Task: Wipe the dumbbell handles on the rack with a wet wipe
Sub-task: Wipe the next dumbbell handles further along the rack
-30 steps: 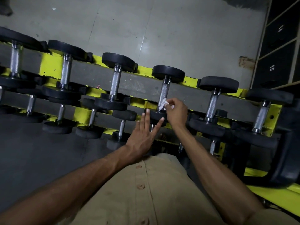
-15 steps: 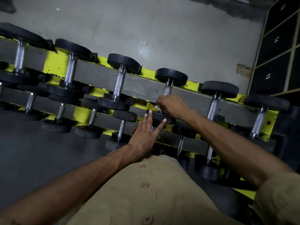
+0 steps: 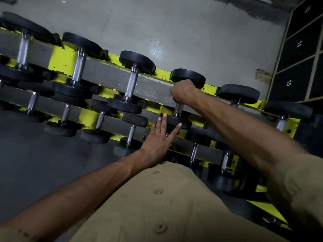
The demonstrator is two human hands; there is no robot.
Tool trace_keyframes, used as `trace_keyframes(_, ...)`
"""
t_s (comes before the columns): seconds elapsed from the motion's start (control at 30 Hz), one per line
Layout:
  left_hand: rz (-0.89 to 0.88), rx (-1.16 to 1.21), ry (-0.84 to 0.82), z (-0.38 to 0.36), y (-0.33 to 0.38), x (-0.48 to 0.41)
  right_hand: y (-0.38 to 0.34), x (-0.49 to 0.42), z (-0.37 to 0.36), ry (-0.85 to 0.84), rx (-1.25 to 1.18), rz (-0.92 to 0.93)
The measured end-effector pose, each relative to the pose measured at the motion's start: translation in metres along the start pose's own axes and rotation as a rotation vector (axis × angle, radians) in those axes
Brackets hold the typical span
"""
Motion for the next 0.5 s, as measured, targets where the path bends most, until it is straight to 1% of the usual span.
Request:
trace_keyframes(0.07, 0.002, 0.002, 0.008, 0.000, 0.001, -0.001, -0.014, 0.003, -0.001, -0.085, -0.094, 0.026)
trace_keyframes(0.13, 0.007, -0.003, 0.007, -0.001, 0.000, -0.001, -0.035, 0.008, -0.009, -0.206, -0.254, 0.125)
trace_keyframes(0.17, 0.007, 0.001, 0.001, -0.001, 0.000, -0.002, -0.038, 0.010, -0.014, -0.258, -0.318, 0.145)
trace_keyframes(0.2, 0.005, 0.004, 0.000, -0.001, 0.000, -0.002, -0.035, 0.012, -0.018, -0.278, -0.353, 0.149)
trace_keyframes(0.23, 0.005, 0.004, -0.001, -0.001, 0.000, -0.002, -0.029, 0.011, -0.020, -0.262, -0.377, 0.152)
trace_keyframes(0.3, -0.002, 0.009, -0.013, 0.000, 0.000, -0.001, -0.014, 0.010, -0.028, -0.184, -0.359, 0.164)
trace_keyframes(0.33, -0.004, 0.010, -0.014, 0.000, 0.000, 0.000, -0.010, 0.011, -0.032, -0.114, -0.314, 0.173)
trace_keyframes(0.37, -0.002, 0.009, -0.010, 0.000, 0.000, -0.001, -0.008, 0.012, -0.036, -0.033, -0.284, 0.178)
trace_keyframes(0.5, 0.008, 0.013, -0.009, -0.005, -0.002, -0.005, -0.010, 0.028, -0.056, 0.303, -0.294, 0.208)
Point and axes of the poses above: each hand's wrist, its own x-axis away from the middle knuckle, its own z-axis out of the back of the hand, y = z × x, the point moved 4 cm from there along -x, towards the middle knuckle, and after that the axes turned 6 degrees about x, right-handed, at the moved point
